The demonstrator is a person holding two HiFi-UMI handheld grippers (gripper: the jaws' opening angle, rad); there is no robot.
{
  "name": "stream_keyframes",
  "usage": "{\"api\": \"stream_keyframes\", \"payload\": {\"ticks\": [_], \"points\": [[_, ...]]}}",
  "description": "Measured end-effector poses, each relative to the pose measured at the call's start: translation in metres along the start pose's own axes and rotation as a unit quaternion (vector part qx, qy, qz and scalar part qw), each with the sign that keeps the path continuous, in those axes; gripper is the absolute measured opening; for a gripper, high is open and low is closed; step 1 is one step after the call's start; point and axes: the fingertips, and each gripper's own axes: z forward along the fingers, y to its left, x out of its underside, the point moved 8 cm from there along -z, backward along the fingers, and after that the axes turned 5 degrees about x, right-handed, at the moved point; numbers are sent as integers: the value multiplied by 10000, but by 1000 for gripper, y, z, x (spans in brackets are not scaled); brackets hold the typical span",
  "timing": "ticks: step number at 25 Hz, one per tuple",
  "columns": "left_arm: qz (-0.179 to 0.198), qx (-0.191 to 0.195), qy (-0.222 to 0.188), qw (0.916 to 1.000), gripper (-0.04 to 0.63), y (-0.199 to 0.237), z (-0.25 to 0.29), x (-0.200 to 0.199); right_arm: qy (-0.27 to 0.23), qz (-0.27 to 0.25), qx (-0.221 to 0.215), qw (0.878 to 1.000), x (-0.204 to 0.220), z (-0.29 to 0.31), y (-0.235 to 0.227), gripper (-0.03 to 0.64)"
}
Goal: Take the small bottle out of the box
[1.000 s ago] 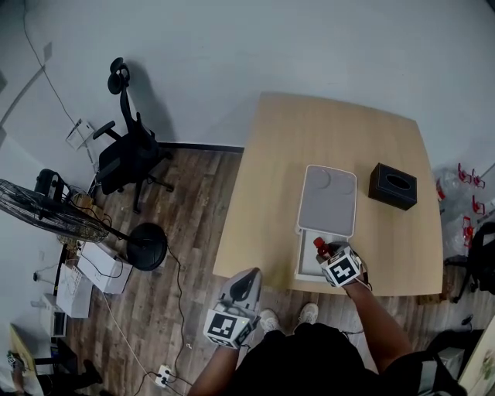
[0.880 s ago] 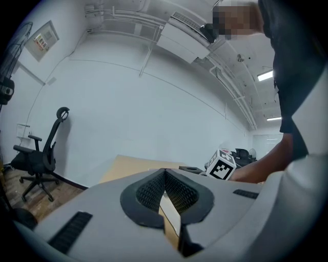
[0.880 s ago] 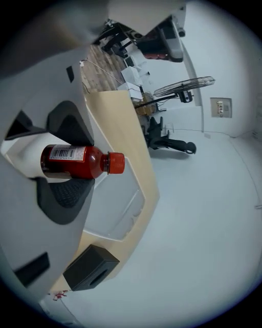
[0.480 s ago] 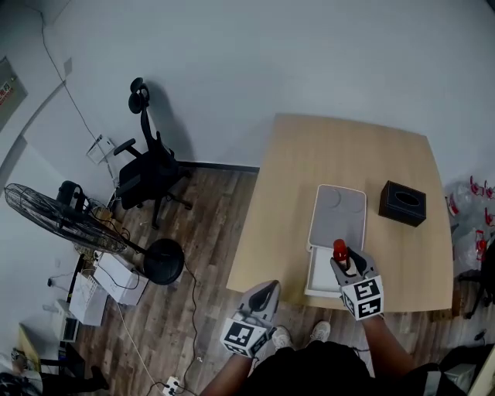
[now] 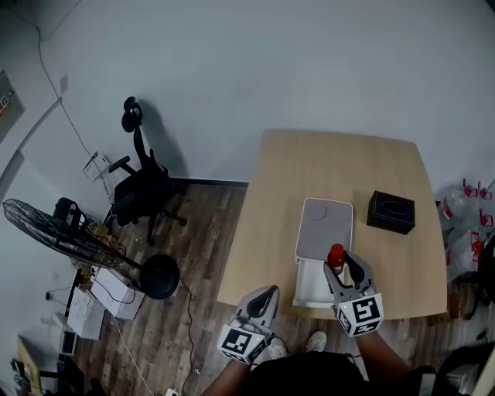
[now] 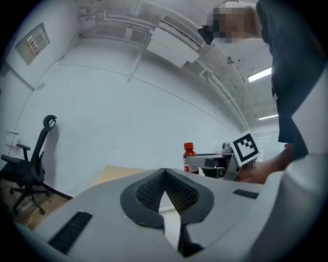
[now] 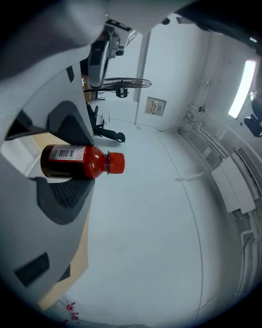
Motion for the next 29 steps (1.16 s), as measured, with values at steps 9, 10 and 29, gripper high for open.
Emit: {"api": "stream_keyframes", "payload": {"ticks": [9,10,29], "points": [[7,-53,-10,10000,12,-1,10,-11,-118,-235,165,9995,-7,-6,-6,212],[-13,-71,-8,10000,12,-2,11,-11,-140,-219,171,9995,-8,-6,-7,212],[-57,-140,61,9999,12,0,15,-10,-180,-216,62,9996,-7,1,-11,212]]}}
